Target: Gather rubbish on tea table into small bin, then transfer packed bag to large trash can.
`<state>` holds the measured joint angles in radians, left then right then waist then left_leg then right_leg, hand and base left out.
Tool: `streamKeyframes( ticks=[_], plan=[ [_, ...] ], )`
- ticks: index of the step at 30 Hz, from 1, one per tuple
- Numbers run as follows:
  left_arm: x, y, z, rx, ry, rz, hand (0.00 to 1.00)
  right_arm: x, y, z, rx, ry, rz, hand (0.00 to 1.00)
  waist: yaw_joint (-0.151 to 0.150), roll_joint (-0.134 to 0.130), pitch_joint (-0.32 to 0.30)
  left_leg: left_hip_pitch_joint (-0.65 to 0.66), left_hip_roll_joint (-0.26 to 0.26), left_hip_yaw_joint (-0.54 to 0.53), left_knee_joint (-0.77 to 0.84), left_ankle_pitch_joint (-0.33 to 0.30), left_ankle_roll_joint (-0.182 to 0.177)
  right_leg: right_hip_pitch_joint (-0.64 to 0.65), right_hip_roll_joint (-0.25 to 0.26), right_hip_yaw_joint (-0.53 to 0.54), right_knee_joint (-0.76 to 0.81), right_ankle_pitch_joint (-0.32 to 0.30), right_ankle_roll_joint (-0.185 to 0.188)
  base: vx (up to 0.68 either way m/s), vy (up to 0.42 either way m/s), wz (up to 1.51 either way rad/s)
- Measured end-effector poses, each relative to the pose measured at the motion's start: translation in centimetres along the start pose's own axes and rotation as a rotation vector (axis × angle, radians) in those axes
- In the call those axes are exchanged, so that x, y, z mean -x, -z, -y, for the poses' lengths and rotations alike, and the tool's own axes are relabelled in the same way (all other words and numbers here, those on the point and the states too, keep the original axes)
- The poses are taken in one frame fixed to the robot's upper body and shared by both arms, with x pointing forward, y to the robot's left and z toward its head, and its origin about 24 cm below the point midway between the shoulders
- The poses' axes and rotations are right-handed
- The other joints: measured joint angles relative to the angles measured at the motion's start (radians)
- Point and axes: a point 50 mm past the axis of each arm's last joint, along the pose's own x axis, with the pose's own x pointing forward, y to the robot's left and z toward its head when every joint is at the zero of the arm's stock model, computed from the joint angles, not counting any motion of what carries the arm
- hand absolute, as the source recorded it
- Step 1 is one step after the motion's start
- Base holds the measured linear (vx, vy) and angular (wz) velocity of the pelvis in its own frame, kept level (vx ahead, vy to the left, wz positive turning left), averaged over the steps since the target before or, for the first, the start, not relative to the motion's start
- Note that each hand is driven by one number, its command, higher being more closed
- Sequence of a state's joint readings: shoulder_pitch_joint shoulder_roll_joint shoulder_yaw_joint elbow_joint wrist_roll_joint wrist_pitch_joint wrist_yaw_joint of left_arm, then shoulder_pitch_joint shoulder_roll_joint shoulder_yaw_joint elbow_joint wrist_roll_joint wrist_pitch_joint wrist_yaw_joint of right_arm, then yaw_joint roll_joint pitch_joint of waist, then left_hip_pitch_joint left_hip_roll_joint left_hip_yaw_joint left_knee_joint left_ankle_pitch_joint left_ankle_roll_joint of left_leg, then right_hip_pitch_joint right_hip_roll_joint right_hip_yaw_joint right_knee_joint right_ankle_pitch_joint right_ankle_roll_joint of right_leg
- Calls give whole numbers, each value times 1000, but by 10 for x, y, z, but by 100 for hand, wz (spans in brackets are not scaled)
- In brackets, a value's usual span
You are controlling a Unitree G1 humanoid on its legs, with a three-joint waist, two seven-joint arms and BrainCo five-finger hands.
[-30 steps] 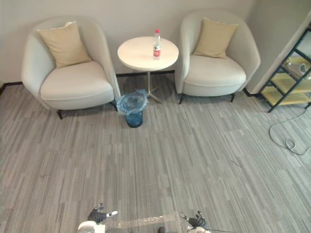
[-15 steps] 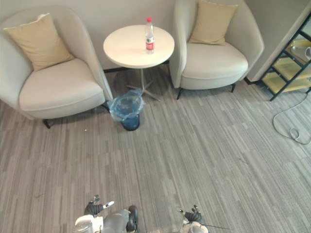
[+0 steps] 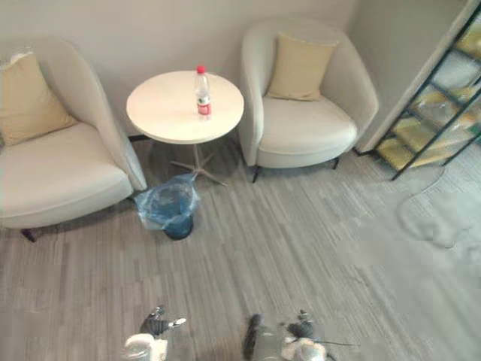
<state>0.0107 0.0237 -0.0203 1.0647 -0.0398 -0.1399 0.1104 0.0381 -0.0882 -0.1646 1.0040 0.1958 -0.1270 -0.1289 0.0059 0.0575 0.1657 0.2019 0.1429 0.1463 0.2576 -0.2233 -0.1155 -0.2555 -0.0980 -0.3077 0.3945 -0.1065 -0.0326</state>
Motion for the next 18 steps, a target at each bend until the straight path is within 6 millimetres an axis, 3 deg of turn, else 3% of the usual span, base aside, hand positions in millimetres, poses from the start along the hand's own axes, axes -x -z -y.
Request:
streamKeyframes(
  ticks=[1, 3, 5, 6, 7, 9, 10, 11, 12, 13, 14, 15, 17, 18],
  plan=[
    [0, 0, 1, 8, 1, 0, 0, 0, 0, 0, -2, 0, 1, 0, -3, 5, 7, -36, 18, -17, 104, 5, -9, 32, 14, -4, -17, -10, -5, 333, -235, 13],
    [-1, -11, -1, 46, -15, 46, 0, 2, 3, -6, 10, -20, -3, 0, 10, -7, 30, -224, 93, -58, 592, 82, -25, 180, 58, -9, -103, -47, -30, 358, -215, -1],
    [-1, -18, -2, 51, -16, 80, 0, 3, 4, -9, 0, -21, -8, 0, 27, -12, 34, -333, 108, -40, 731, 31, -9, 255, 72, -3, -139, -63, -38, 231, -97, -22],
    [-1, -22, -1, 51, -13, 98, 0, 3, 5, -11, -7, -23, -10, 0, 34, -19, 31, -387, 98, -9, 700, 8, 15, 291, 73, 7, -170, -66, -32, 215, -90, -28],
    [-1, -22, 0, 48, -11, 100, 0, 3, 5, -12, -10, -23, -11, 0, 37, -20, 31, -409, 88, 3, 663, -1, 18, 300, 73, 12, -181, -64, -25, 266, -40, -37],
    [-1, -27, 1, 49, -7, 120, 0, 2, 3, -17, -19, -32, -7, 0, 56, -19, 31, -450, 18, 22, 366, -9, 31, 329, 70, 56, -233, -58, 1, 290, 44, -50],
    [-2, -28, 1, 49, -7, 122, 0, 2, 3, -17, -19, -33, -7, 0, 57, -19, 31, -449, 1, 21, 300, -2, 36, 335, 67, 66, -237, -61, 6, 279, 100, -47],
    [-1, -26, 1, 47, -6, 117, 0, 2, 3, -18, -18, -34, -8, 0, 57, -19, 31, -438, -42, 3, 134, 39, 40, 354, 61, 88, -248, -68, 21, 307, 130, -34],
    [-1, -26, 1, 45, -5, 115, 0, 2, 3, -17, -18, -33, -9, 0, 57, -18, 31, -427, -54, -3, 74, 65, 40, 359, 60, 97, -252, -72, 29, 383, 171, -64],
    [-2, -25, -1, 34, -9, 112, 0, 2, 4, -19, -15, -35, -18, 0, 74, -26, 27, -387, -79, 2, 13, 158, 77, 373, 52, 147, -261, -81, 47, 405, 156, -55],
    [-2, -24, -5, 28, -16, 108, 0, 3, 6, -23, -11, -48, -23, 0, 75, -45, 22, -374, -92, 16, 1, 157, 84, 383, 41, 164, -281, -77, 53, 486, 161, -64],
    [-3, -26, -12, 15, -30, 113, 0, 5, 11, -27, -10, -61, -37, 0, 77, -74, 22, -384, -104, 38, 53, 104, 112, 402, 20, 185, -312, -72, 66, 476, 150, -29],
    [-3, -25, -16, 8, -34, 108, 0, 4, 11, -26, -5, -60, -43, 0, 80, -78, 20, -379, -107, 45, 91, 67, 122, 403, 8, 199, -277, -81, 81, 336, 135, -27],
    [-3, -21, -15, 4, -31, 91, 0, 4, 11, -23, 8, -58, -41, 0, 80, -72, 18, -333, -113, 54, 80, 31, 132, 358, -2, 222, -127, -102, 113, 296, 144, -31]
  ],
)
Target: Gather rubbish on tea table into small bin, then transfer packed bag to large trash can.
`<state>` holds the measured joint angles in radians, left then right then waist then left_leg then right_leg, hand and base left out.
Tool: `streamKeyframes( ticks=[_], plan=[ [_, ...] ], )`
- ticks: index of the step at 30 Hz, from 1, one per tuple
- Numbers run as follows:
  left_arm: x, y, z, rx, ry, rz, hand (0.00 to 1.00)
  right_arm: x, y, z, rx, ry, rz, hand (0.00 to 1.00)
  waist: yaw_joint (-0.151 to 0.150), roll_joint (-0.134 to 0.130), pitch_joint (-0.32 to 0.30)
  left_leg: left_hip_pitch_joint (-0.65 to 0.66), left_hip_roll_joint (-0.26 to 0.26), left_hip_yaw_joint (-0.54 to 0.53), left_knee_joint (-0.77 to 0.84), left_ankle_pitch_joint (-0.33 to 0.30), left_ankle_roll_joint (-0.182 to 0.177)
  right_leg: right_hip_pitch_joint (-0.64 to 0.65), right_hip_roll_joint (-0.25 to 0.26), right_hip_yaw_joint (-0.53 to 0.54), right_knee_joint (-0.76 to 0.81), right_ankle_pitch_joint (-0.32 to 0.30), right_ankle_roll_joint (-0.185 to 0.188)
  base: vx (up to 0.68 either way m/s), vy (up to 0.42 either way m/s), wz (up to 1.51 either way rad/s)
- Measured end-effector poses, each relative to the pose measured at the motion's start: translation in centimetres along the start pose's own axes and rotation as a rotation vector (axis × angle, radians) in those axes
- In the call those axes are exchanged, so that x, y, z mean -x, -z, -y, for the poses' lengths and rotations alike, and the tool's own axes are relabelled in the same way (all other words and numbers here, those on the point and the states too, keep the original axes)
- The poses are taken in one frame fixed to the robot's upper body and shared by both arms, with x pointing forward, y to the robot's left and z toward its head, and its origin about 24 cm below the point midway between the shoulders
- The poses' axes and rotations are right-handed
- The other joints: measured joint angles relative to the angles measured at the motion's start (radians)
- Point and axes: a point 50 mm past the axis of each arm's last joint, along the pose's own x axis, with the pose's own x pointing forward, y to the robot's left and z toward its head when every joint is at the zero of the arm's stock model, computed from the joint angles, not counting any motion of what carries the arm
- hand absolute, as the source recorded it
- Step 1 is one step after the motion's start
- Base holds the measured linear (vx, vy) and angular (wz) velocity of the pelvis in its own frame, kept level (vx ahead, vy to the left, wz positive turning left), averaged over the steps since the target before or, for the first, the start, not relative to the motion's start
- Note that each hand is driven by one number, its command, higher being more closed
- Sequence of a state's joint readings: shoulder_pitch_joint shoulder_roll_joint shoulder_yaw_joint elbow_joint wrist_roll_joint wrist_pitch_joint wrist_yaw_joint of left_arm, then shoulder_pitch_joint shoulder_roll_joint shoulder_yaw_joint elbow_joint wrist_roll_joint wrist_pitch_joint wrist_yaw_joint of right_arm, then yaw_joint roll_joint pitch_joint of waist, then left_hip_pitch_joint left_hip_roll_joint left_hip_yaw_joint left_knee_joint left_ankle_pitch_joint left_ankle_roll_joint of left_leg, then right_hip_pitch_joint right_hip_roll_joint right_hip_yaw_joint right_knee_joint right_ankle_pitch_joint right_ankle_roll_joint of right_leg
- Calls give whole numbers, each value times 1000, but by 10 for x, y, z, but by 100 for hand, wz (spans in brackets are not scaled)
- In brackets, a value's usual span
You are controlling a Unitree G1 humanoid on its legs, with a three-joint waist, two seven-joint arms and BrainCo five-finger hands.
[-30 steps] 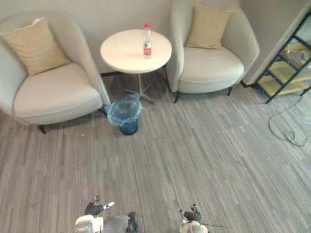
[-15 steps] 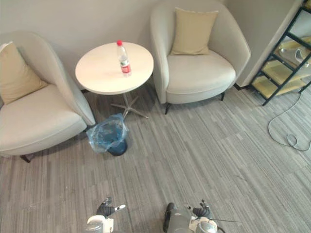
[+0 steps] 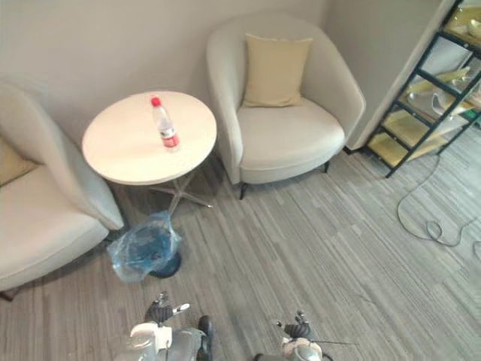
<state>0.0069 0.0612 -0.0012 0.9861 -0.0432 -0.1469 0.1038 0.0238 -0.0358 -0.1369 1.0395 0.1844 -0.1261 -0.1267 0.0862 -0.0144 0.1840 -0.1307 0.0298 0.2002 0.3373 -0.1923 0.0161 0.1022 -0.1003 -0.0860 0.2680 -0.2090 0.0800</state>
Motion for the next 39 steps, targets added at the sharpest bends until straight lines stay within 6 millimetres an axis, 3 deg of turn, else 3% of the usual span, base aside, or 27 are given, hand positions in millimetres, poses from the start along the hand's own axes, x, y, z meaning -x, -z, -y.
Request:
streamKeyframes(
  ticks=[1, 2, 3, 5, 8, 10, 12, 14, 15, 17, 18, 20, 21, 23, 24, 26, 27, 28, 29, 30, 33, 35, 37, 38, 39],
  plan=[
    [0, 1, 0, -4, 1, -5, 0, 0, 0, 0, 7, -1, 1, 0, 0, 2, 0, 19, -2, 3, -14, -7, 0, -29, -4, 9, 77, -7, 11, 324, 183, -32],
    [0, 4, -3, -30, 3, -18, 0, 0, -1, -1, 16, -8, 5, 0, 0, -2, 2, 81, -18, 9, -59, -16, 12, -134, -29, 32, 327, -2, 39, 192, 120, -15],
    [1, 6, -4, -39, 2, -24, 0, 0, -1, -1, 19, -9, 7, 0, -1, -5, 2, 100, -25, 10, -69, -18, 15, -157, -36, 38, 384, -12, 46, 250, 106, 6],
    [3, 14, -7, -70, 6, -53, 0, 0, -1, 1, 30, -8, 8, 0, -20, -4, 1, 188, -42, 3, -107, -39, 20, -221, -73, 5, 525, -65, 28, 288, 53, 25],
    [4, 17, -8, -68, 2, -62, 0, 0, -2, 0, 31, -15, 15, 0, -30, -7, -10, 237, -37, -27, -129, -59, 11, -285, -55, -16, 402, -89, 16, 285, -21, 33],
    [4, 17, -7, -54, 0, -61, 0, 0, -4, 1, 29, -17, 25, 0, -32, 1, -12, 244, -20, -42, -131, -68, -5, -315, -33, -12, 272, -67, -7, 328, -98, 35],
    [5, 19, -7, -27, -12, -68, 0, 0, -7, 2, 27, -20, 42, 0, -36, 11, -9, 276, 20, -72, -130, -87, -35, -326, 1, -12, 103, 41, -31, 336, -203, 24],
    [6, 21, -6, -19, -14, -79, 0, 1, -4, 2, 27, -21, 34, 0, -39, 11, -18, 297, 34, -100, -124, -115, -70, -309, 11, -23, 79, 122, -35, 313, -219, 18],
    [6, 22, -2, 5, -13, -82, 0, 0, -5, 6, 34, -12, 36, 0, -37, 32, -24, 302, 52, -117, -123, -115, -72, -308, 26, -38, 94, 114, -45, 324, -246, 20],
    [5, 17, 14, 41, 18, -71, 0, -1, -8, 11, 40, -2, 42, 0, -42, 57, -26, 304, 75, -161, -95, -104, -81, -289, 31, -70, 129, 43, -65, 335, -291, 27],
    [5, 17, 16, 44, 21, -70, 0, -1, -8, 12, 41, 0, 42, 0, -45, 61, -25, 298, 80, -167, -73, -104, -82, -277, 31, -79, 123, 38, -66, 213, -220, 53],
    [5, 11, 25, 62, 41, -47, 0, 1, -3, 14, 42, 7, 29, 0, -50, 62, -22, 203, 102, -180, 164, -90, -107, -201, 37, -123, 74, 19, -75, 161, -169, 67],
    [5, 6, 28, 72, 48, -24, 0, 2, -1, 16, 48, 11, 24, 0, -47, 59, -16, 102, 139, -157, 372, -39, -145, -147, 46, -147, 37, 8, -85, 149, -127, 49],
    [5, 4, 29, 72, 50, -12, 0, 2, 0, 16, 46, 18, 22, 0, -37, 60, -13, 40, 192, -73, 505, -35, -125, -85, 49, -177, -3, 6, -89, 164, -73, 42],
    [5, 2, 30, 67, 54, -6, 0, 3, 2, 17, 44, 26, 16, 0, -35, 57, -14, 10, 209, 17, 469, -62, -98, -43, 39, -195, -46, 11, -82, 155, -27, 37],
    [5, 1, 30, 65, 56, -1, 0, 3, 3, 18, 43, 27, 14, 0, -33, 58, -15, -13, 198, 66, 367, -65, -94, -28, 26, -212, -74, 17, -71, 173, 36, 35],
    [5, 0, 31, 55, 61, 2, 0, 3, 3, 19, 42, 30, 12, 0, -32, 57, -15, -28, 174, 111, 198, -42, -82, -15, 9, -230, -91, 22, -59, 196, 95, 40],
    [5, 1, 31, 49, 64, 1, 0, 3, 4, 19, 41, 33, 11, 0, -33, 58, -16, -27, 165, 125, 136, -18, -80, -11, 7, -237, -95, 23, -50, 246, 134, 49],
    [4, 0, 31, 24, 74, 1, 0, 3, 6, 25, 43, 50, -1, 0, -26, 60, -16, -13, 140, 148, 5, 76, -70, -1, 6, -241, -101, 18, -26, 281, 151, 44],
    [3, 0, 22, 2, 57, 4, 0, 4, 9, 17, 39, 34, -13, 0, -21, 30, -21, 15, 94, 146, -55, 94, -57, 5, -15, -221, -135, 31, -13, 229, 124, 42],
    [1, 2, 5, -32, 23, -7, 0, 3, 8, 3, 41, -3, -15, 0, -22, -3, -20, 29, 53, 139, -74, 82, -38, 37, -43, -218, -159, 35, -2, 234, 116, 21],
    [1, 5, 3, -36, 21, -17, 0, 3, 8, 5, 56, -6, -16, 0, -25, 1, -21, 53, 35, 128, -85, 66, -26, 33, -61, -218, -95, 27, 9, 144, 103, 18],
    [2, 9, 2, -40, 20, -37, 0, 2, 8, 7, 65, -3, -15, 0, -25, 9, -21, 111, 11, 101, -137, 48, -18, -55, -112, -187, 188, 15, 28, 119, 141, 38],
    [2, 11, 1, -64, 27, -42, 0, 2, 6, 9, 68, 1, -10, 0, -35, -3, -18, 147, -11, 63, -148, 39, -10, -141, -150, -135, 402, 22, 36, 192, 73, 94],
    [2, 13, -3, -94, 32, -52, 0, 4, 10, 8, 62, -2, -19, 0, -45, -18, -24, 165, -28, 29, -145, 27, 1, -186, -155, -90, 512, -13, 31, 216, 44, 98]
  ],
)
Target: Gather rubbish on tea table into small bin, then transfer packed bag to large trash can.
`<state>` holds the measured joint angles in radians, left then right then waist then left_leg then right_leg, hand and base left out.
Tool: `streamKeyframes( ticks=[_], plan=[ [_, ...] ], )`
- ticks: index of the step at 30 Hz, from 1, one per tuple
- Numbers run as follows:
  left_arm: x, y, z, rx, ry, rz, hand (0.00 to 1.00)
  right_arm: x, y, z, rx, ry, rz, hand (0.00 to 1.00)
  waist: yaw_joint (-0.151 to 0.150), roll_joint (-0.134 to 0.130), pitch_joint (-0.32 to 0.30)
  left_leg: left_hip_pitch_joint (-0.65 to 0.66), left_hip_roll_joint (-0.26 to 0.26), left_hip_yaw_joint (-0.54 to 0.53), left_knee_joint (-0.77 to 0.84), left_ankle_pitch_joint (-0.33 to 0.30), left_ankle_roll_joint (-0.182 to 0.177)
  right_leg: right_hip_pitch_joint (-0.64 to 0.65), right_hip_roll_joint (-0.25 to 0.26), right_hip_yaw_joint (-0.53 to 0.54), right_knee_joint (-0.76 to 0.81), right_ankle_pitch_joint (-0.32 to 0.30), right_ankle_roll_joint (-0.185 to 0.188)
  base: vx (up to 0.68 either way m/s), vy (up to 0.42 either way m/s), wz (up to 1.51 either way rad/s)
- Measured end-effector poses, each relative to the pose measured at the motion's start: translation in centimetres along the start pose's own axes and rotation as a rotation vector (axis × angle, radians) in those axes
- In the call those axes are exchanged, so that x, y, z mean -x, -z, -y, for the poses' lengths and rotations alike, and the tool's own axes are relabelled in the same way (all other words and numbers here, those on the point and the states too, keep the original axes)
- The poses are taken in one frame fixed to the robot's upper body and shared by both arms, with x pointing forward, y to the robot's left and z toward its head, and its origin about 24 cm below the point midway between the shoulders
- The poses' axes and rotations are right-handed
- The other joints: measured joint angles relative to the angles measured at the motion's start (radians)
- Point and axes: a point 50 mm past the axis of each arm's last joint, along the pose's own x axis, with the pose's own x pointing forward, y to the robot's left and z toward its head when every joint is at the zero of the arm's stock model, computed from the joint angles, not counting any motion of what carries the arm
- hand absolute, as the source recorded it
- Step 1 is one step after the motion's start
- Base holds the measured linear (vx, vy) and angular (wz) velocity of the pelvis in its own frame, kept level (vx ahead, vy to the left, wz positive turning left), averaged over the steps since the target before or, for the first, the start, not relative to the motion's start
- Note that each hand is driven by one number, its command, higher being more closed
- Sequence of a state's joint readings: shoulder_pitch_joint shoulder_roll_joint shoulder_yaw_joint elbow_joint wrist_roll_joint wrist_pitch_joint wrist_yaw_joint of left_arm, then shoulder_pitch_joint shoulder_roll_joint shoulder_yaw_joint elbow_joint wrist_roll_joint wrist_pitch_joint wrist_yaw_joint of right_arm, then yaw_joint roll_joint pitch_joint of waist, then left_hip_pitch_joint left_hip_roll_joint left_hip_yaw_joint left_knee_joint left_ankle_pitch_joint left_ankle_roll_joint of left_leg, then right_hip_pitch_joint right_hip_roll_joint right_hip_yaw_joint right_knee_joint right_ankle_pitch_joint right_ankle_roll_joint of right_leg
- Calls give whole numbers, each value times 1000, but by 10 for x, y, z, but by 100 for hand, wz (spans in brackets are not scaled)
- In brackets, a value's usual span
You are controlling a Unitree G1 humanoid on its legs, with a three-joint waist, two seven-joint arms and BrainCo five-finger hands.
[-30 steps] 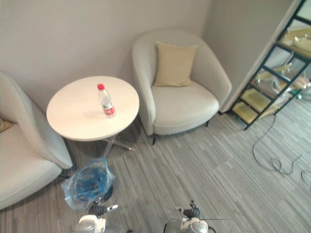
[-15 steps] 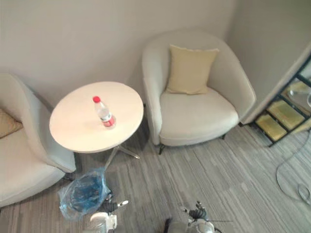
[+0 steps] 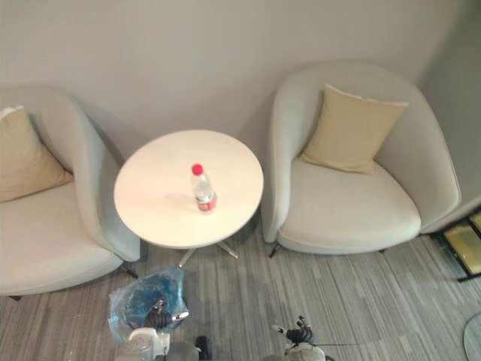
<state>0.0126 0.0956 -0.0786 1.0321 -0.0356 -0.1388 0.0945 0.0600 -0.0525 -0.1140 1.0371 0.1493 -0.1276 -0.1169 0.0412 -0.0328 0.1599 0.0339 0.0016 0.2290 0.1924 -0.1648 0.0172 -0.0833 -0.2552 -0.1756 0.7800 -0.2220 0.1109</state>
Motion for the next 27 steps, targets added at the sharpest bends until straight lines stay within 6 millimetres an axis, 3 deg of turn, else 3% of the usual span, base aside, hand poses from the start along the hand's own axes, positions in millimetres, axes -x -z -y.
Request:
streamKeyframes(
  ticks=[2, 5, 6, 7, 8, 12, 14, 22, 25, 27],
  plan=[
    [0, 1, -2, -4, -2, -4, 0, 0, 0, -1, 2, -2, 0, 0, 1, -3, -2, 14, -4, -37, -2, -3, 2, -26, 23, 28, 12, -41, -14, 192, -16, 96],
    [0, 1, 0, 2, -2, -3, 0, 0, 0, 2, 3, 4, 0, 0, -5, 10, -5, 28, 2, -158, -11, 1, -17, -65, 110, 124, -217, -65, -22, 210, -88, 103],
    [0, 1, 0, 7, -4, -5, 0, 0, 0, 2, 0, 4, 0, 0, -5, 12, -6, 28, 3, -175, -10, 1, -21, -64, 125, 149, -282, -51, -26, 250, -141, 98],
    [1, 2, -3, 12, -14, -3, 0, 1, 2, 1, -6, 3, -8, 0, -5, -4, -13, 26, -11, -201, -9, -5, -38, -50, 133, 181, -432, 53, -39, 233, -175, 82],
    [1, 5, -4, 22, -21, -21, 0, 1, 4, 1, -8, 1, -13, 0, -2, 3, -12, 29, -9, -230, 5, -17, -58, -34, 133, 170, -455, 105, -44, 240, -165, 69],
    [4, 14, 7, 70, -13, -51, 0, -1, -1, 12, 11, 26, -3, 0, 3, 63, -30, 50, 46, -244, -25, -26, -81, 23, 179, 128, -533, 109, -51, 210, -134, 20],
    [5, 14, 8, 72, -10, -52, 0, 0, 1, 13, 14, 30, -7, 0, 4, 63, -30, 76, 60, -252, -46, -24, -84, 62, 194, 120, -568, 114, -59, 118, -76, 12],
    [5, 20, -3, 35, -29, -77, 0, 1, 2, 13, 73, 53, 5, 0, 3, 31, -46, 71, 47, -270, -55, -22, -83, 120, 185, 98, -689, 165, -49, 10, 26, 7],
    [5, 22, -5, 14, -34, -89, 0, 4, -15, 15, 79, 67, 109, 0, 2, 30, -47, 62, 28, -271, -56, -14, -71, 121, 168, 99, -709, 181, -39, -35, 65, 2],
    [5, 22, -6, -8, -29, -87, 0, 9, -47, 16, 90, 68, 265, 0, -3, 27, -49, 56, 17, -275, -72, -1, -64, 119, 158, 100, -726, 196, -33, -73, 48, 3]
  ],
)
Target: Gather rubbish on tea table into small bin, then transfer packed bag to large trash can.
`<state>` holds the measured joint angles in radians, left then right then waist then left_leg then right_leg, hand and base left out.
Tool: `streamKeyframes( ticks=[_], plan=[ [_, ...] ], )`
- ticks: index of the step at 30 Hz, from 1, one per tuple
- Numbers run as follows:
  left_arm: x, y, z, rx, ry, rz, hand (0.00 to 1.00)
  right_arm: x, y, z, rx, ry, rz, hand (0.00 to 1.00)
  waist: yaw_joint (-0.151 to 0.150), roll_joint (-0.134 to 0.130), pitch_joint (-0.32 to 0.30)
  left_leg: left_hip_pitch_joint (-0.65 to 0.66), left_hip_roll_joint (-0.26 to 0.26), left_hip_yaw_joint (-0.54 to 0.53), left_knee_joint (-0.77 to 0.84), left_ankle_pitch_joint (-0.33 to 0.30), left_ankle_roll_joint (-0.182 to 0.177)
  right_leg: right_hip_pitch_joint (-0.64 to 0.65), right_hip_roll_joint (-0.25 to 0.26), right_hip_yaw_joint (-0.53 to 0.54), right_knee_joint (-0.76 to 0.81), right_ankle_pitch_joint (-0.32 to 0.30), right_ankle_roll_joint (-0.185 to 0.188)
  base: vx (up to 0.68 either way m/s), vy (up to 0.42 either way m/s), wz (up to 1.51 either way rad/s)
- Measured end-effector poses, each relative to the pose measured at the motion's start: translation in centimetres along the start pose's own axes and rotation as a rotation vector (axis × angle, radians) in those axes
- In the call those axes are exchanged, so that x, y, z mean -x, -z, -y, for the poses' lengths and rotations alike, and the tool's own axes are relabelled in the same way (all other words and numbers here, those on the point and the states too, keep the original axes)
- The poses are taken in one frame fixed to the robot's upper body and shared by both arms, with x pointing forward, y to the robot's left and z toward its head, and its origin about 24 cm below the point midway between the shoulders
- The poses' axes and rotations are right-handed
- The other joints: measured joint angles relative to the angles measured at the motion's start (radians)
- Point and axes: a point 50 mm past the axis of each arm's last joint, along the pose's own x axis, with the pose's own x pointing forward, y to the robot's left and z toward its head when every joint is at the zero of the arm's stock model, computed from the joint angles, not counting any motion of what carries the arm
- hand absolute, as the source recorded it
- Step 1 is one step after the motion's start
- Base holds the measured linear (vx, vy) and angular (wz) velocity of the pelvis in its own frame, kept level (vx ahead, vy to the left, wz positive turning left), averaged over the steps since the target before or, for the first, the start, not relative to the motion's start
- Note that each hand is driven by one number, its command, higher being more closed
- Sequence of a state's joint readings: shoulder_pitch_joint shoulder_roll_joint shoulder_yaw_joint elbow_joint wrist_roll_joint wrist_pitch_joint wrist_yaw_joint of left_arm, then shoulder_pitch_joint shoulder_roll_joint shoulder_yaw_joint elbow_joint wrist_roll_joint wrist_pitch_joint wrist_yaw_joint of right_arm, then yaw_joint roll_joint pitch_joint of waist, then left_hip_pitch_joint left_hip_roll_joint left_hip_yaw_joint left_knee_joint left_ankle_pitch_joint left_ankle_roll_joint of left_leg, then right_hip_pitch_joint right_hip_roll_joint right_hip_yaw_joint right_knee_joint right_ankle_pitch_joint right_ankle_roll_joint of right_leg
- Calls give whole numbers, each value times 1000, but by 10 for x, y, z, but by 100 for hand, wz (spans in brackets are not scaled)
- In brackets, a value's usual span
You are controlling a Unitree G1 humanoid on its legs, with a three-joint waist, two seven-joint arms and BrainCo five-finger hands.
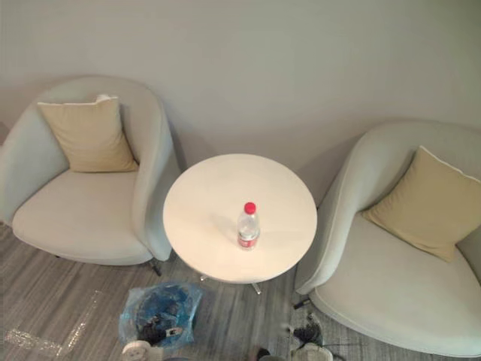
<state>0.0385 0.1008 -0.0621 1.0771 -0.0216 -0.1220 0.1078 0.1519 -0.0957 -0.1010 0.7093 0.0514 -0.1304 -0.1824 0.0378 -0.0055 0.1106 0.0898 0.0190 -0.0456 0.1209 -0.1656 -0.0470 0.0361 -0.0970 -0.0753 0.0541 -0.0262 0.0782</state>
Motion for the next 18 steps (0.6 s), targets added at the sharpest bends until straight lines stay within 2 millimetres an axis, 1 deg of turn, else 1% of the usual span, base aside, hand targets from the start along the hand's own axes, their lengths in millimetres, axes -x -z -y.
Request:
streamKeyframes(
  ticks=[1, 2, 3, 4, 6, 10, 14, 18],
  plan=[
    [0, 0, 0, -3, 0, 0, 0, 0, -5, 1, 11, 2, 26, 0, -1, -2, -1, 0, -2, 0, -4, 3, 1, 0, -1, 0, -3, 2, 1, -47, 24, 3],
    [0, 0, -1, -4, -1, 3, 0, -1, -15, 3, 22, 10, 74, 0, -1, -5, -3, 0, -3, 0, -11, 8, 1, 0, -2, 0, -9, 6, 1, -42, 16, 6],
    [0, 0, -1, -4, -2, 4, 0, -2, -30, 8, 61, 20, 151, 0, -1, -10, -6, 0, -10, 0, -18, 14, 2, 0, -5, -2, -13, 10, 2, -39, 16, 5],
    [0, 0, -1, -5, -2, 4, 0, -3, -34, 9, 68, 23, 166, 0, -1, -11, -7, 0, -10, 0, -19, 15, 2, 0, -5, -2, -14, 12, 2, -37, 15, 2],
    [1, 1, -1, -6, -1, 5, 0, -3, -51, 8, 100, 28, 247, 0, -1, -13, -9, 1, -10, 0, -31, 22, 2, -1, -5, -1, -27, 22, 1, -29, 1, -5],
    [2, 1, -1, -5, 0, 11, 0, -2, -63, 7, 124, 29, 308, 0, -2, -12, -10, 3, -10, -6, -45, 30, 1, -1, -5, -4, -33, 23, 1, -5, -3, 2],
    [2, 1, -1, -10, 5, 20, 0, -6, -78, 7, 157, 26, 357, 0, -2, -10, -11, -1, -13, -21, -49, 31, 1, 0, -6, -17, -45, 26, 2, 23, 1, 6],
    [2, 0, 0, -9, 9, 30, 0, -11, -100, 2, 158, 19, 420, 0, -1, -6, -12, -6, -13, -33, -48, 31, 0, 2, -7, -31, -52, 26, 2, 27, -4, 9]
  ],
)
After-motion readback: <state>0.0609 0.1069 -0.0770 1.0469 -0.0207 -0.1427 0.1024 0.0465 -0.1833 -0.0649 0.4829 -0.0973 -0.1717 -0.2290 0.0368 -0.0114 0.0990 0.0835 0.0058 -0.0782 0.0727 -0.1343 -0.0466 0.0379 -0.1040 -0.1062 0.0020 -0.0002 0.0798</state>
